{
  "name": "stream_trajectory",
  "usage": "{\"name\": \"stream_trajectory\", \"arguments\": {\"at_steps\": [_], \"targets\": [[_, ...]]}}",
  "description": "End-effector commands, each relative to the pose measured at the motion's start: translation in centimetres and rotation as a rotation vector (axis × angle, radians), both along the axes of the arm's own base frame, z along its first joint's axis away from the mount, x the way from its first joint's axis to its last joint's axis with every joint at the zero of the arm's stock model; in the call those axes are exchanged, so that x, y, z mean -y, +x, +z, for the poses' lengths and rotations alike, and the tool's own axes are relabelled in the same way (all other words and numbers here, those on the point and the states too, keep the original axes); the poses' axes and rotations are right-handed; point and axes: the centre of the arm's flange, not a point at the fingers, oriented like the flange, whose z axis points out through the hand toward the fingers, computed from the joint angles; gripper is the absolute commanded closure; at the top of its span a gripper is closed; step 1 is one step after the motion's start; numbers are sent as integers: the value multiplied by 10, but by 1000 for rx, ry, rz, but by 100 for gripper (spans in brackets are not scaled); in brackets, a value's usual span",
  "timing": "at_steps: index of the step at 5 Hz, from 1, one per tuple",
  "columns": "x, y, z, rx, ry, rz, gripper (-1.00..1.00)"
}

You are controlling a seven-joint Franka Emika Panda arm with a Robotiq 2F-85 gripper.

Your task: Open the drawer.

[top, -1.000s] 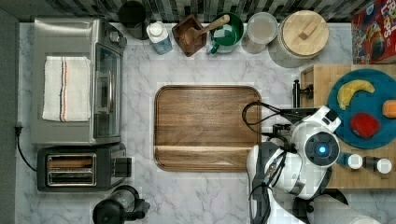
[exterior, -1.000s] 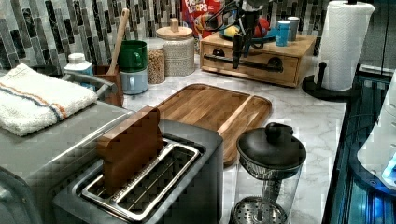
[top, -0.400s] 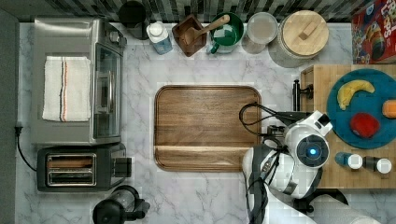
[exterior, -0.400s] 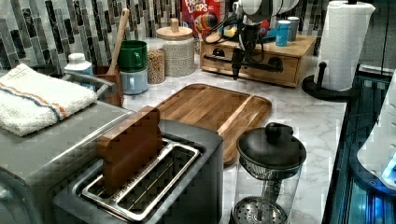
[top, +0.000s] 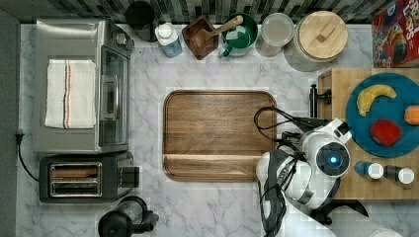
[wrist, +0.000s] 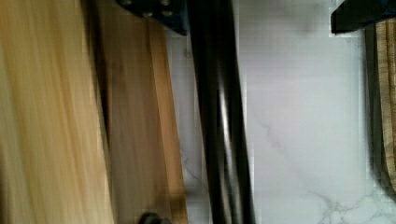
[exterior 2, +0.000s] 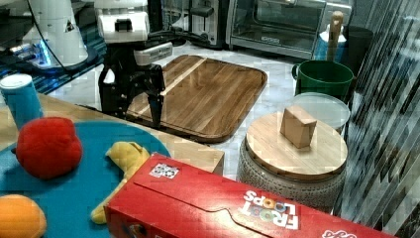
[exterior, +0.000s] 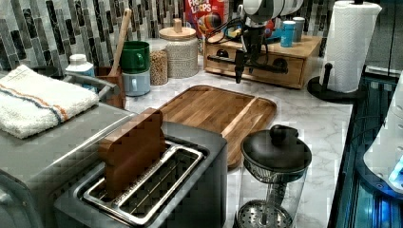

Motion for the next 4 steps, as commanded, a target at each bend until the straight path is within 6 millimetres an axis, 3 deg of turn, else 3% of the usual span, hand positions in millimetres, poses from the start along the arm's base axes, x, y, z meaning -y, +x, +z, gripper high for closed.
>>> {"name": "stream_trajectory", "arguments": {"at_steps": [1,4], "targets": [[-136,48,15,32,42,226,-100],[-253,35,22,2,93,238,-100]]}}
